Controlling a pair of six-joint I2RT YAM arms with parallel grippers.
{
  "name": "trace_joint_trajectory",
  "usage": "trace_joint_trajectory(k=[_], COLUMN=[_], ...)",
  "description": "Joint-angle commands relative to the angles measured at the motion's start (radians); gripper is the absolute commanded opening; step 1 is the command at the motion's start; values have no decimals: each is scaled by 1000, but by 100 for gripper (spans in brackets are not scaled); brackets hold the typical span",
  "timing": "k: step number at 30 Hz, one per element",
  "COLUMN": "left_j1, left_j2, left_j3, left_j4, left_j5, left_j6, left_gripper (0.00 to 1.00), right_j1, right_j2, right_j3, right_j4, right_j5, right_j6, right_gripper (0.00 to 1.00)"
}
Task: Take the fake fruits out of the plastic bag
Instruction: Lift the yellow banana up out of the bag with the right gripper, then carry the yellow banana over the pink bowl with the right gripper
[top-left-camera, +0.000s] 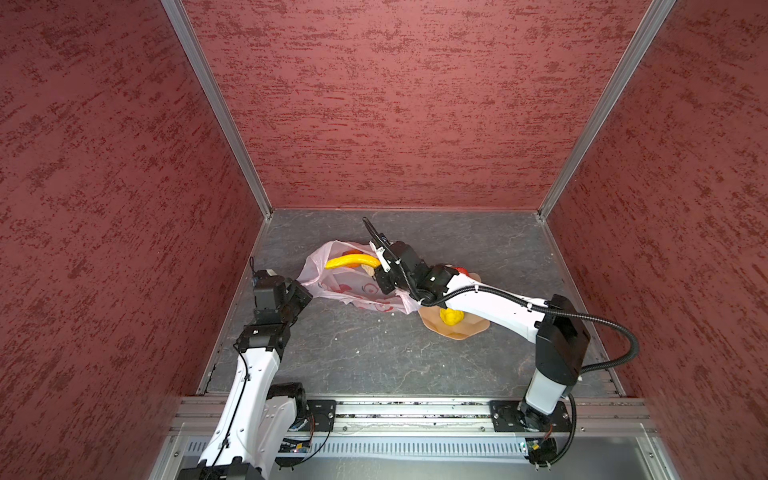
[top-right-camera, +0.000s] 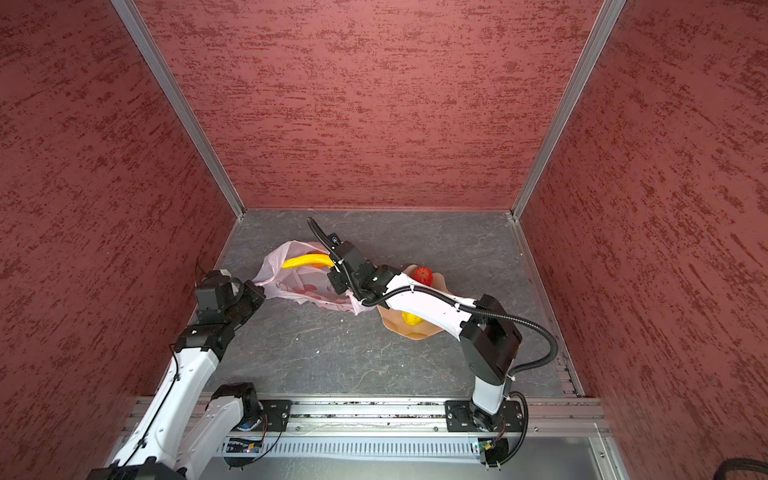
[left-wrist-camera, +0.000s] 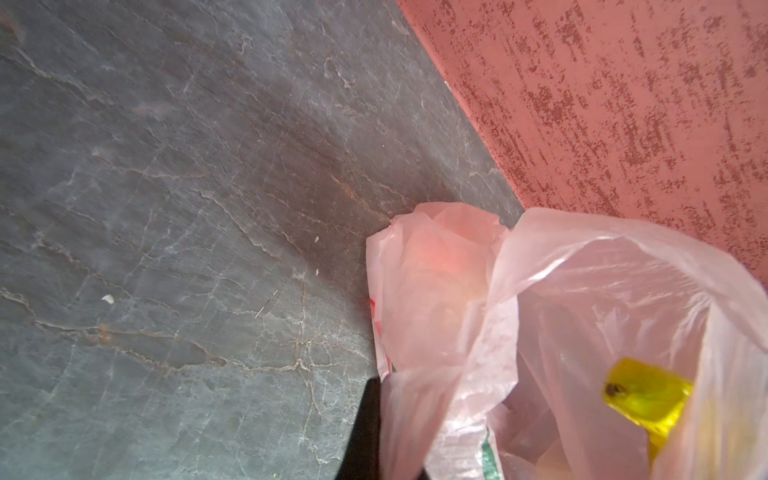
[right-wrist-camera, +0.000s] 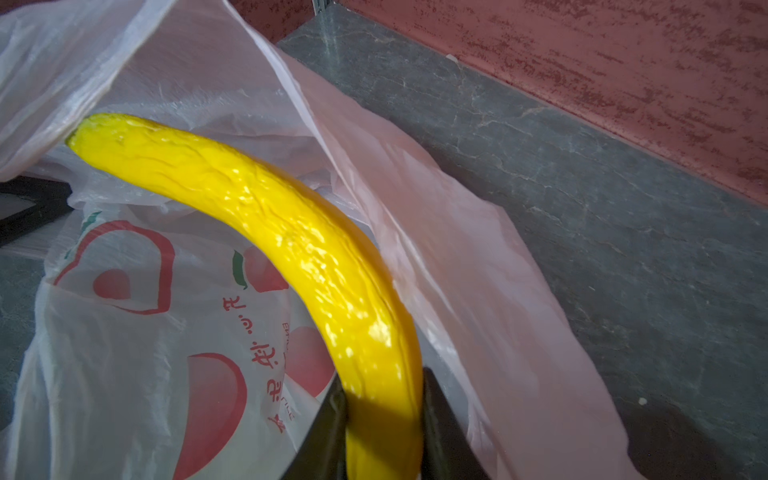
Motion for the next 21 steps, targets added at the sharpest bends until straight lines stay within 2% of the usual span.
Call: trace_joint_trajectory(k=[1, 21], left_j1=[27, 85], left_j2=[4, -21], left_j3=[30, -4], left_j4=[-20, -20], left_j5=[7, 47], left_j6=[26, -7], left_gripper=[0, 0], right_j1=[5, 4], right_j2=[-47, -76], right_j3=[-23, -33], right_j4=[33, 75], right_j5=[-12, 28], right_j6=[-41, -35], right_gripper=[20, 20])
